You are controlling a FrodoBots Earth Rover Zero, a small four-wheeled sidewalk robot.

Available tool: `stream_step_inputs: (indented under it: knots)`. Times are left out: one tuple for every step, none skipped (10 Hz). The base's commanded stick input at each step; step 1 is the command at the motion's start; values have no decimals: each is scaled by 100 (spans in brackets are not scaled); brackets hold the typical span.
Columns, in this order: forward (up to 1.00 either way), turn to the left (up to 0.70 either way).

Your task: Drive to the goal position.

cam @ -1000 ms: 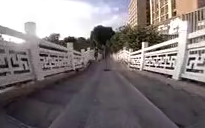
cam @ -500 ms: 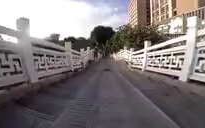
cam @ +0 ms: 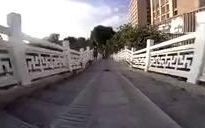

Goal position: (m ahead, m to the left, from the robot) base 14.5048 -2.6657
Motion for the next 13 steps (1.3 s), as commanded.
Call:
stream_step_inputs:
  knots:
    - [45,0]
    - [45,0]
    - [45,0]
    - [45,0]
    - [45,0]
    - [45,0]
    - [45,0]
    - [45,0]
    - [45,0]
    - [45,0]
    - [45,0]
    - [45,0]
    - [45,0]
